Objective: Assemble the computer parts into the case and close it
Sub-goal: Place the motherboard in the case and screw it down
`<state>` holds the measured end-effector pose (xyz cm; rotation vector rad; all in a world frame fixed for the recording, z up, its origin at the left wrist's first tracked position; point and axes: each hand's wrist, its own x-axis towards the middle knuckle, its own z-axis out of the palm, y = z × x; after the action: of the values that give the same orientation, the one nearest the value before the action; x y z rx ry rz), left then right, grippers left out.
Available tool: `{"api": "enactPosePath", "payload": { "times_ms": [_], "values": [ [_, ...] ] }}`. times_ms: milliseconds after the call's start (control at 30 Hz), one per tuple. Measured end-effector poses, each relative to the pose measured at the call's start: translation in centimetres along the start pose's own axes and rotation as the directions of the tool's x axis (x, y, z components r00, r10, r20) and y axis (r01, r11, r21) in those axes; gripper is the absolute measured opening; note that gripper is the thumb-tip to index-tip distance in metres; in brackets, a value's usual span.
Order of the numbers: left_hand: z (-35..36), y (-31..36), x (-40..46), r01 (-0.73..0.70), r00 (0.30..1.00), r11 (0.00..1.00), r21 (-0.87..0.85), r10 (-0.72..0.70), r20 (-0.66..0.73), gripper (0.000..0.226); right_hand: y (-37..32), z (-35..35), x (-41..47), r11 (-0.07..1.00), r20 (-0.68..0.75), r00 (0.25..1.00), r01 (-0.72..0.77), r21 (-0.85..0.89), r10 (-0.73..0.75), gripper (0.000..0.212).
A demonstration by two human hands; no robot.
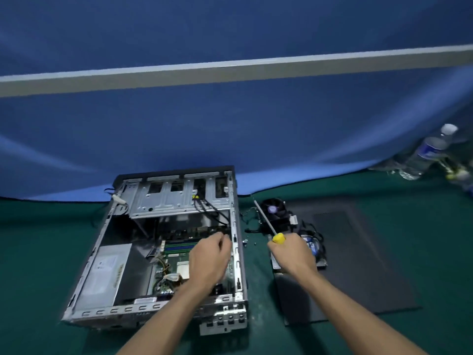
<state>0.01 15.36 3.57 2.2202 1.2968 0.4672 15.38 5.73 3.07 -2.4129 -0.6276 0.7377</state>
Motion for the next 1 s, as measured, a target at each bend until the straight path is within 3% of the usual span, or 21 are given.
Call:
{"api": "enactPosePath", "payload": {
  "times_ms": [267, 400, 567, 1000],
  "values": [
    [4.5, 3.1, 1.8, 0.005, 1.000, 0.997, 0.073, -0.006, 0.023, 0.048, 3.1, 2.5, 2.5, 0.965, 0.095, 0.970, -0.233, 0.123, 0.222, 0.027],
    [5.1, 3.3, 1.8, -0.005, 0.999, 0.999, 0.052, 0.008, -0.050, 0.043, 2.9, 5.0, 4.1, 0.917, 0.224, 0.943, -0.302, 0.262, 0.247, 0.021],
    [5.8, 2.9, 2.2, 0.091, 0.992, 0.992, 0.088, -0.082, -0.096, 0.038, 1.2, 7.8, 6.0, 0.884, 0.257, 0.925, -0.352, 0.307, 0.279, 0.018],
    [5.8, 3.0, 2.6, 0.075, 0.989, 0.995, 0.071, -0.065, -0.129, 0.049, 0.0, 11.1, 9.3, 0.949, 0.185, 0.942, -0.300, 0.093, 0.280, 0.016]
  ]
}}
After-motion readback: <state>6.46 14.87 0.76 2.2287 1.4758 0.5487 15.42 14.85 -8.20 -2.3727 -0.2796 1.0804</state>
